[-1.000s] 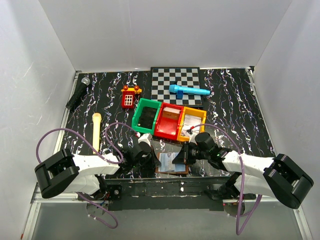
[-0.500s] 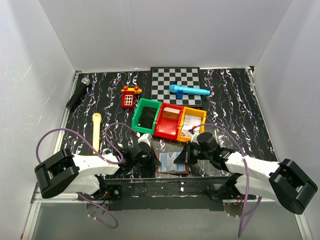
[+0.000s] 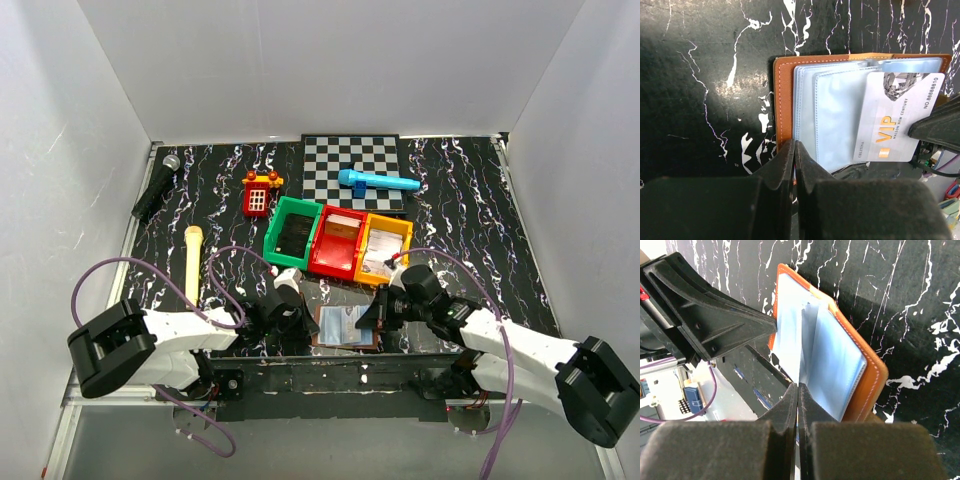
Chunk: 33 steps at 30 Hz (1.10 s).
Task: Take the credit cards out of the card holder
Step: Remove the credit card from the card holder.
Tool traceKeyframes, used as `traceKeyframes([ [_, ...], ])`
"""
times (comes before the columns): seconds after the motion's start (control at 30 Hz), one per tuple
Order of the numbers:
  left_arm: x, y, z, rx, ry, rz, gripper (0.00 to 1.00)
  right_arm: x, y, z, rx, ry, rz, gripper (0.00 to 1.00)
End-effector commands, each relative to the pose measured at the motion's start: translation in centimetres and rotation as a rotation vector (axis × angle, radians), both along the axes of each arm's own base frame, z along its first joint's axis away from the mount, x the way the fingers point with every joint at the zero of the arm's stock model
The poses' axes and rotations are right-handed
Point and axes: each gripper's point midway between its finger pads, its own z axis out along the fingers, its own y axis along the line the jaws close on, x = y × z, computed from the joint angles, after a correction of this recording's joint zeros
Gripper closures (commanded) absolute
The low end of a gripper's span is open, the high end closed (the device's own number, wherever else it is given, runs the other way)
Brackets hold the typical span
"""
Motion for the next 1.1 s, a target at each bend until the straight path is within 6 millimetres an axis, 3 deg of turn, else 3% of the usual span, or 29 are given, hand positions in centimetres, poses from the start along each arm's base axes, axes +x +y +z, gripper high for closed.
traceKeyframes([
  [0.0,-2.5,5.8,-4.7,0.261,0.082,-0.005,1.00,0.1,-0.4,1.2,-0.011,-0.023,0.009,0.99],
  [0.27,-1.6,4.8,-2.8,0.228,0.036,-0.016,0.98,0.0,-0.8,2.7,-0.025,-0.045,0.014,0.99],
  [0.43,-1.0,3.9,-0.8,0.194,0.001,-0.029,0.78,0.1,-1.1,3.6,-0.038,-0.067,0.010,0.99],
  [0.57,-0.1,2.2,3.4,0.119,-0.070,-0.062,0.46,0.5,-1.3,5.7,-0.036,-0.104,-0.003,0.99],
  [0.67,0.7,1.3,7.1,0.064,-0.138,-0.070,0.34,1.1,-1.7,7.7,-0.046,-0.162,-0.019,0.99],
  [0.9,1.9,0.8,14.6,-0.101,-0.356,-0.092,0.32,2.8,-3.3,13.1,-0.105,-0.379,-0.025,0.99],
  [0.93,1.7,0.8,14.9,-0.144,-0.408,-0.122,0.32,2.7,-3.2,13.9,-0.091,-0.421,0.003,0.99],
  [1.07,-0.6,0.7,18.9,-0.437,-0.619,-0.223,0.35,-0.2,-2.4,16.1,-0.035,-0.466,0.235,0.99],
])
